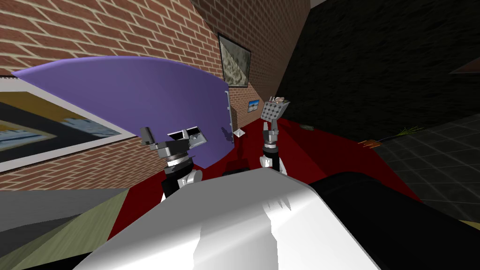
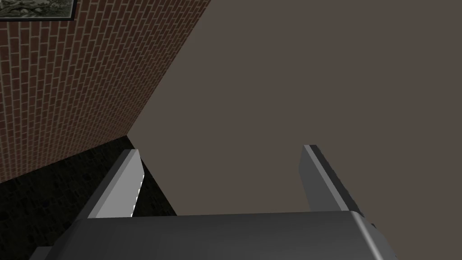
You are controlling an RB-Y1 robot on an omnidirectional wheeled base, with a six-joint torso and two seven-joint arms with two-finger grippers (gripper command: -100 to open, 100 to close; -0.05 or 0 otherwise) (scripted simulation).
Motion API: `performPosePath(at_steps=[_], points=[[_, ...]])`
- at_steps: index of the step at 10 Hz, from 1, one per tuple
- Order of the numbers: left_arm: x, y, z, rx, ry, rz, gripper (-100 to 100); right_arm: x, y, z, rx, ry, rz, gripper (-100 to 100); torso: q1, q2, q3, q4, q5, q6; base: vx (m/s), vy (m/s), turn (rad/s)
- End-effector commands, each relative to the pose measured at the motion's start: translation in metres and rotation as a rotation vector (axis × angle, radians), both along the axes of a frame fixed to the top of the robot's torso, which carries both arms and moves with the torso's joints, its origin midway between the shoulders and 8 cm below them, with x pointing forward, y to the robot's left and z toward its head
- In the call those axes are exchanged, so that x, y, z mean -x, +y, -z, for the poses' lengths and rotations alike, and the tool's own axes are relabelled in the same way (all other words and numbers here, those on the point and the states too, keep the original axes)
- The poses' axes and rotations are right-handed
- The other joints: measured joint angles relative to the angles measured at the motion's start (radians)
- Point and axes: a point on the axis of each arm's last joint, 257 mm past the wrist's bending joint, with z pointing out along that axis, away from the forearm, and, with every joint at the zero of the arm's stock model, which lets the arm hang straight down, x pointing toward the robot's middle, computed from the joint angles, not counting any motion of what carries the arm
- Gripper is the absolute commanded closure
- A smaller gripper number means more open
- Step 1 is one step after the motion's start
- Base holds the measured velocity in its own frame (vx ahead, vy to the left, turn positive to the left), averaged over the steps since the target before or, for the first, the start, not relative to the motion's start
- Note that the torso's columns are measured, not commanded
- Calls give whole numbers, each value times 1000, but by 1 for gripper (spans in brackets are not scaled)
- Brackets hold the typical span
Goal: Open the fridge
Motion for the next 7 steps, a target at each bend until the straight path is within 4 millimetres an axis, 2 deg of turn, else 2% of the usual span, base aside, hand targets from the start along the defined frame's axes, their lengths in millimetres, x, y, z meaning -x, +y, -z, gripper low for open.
performPosePath(at_steps=[1,7], points=[[0,0,0,0,0,0,0,0,0,0,0,0,0,0,0,40,-82,41,0,0,0,0,0],[0,0,0,0,0,0,0,0,0,0,0,0,0,0,0,470,-939,470,0,0,0,0,0]])
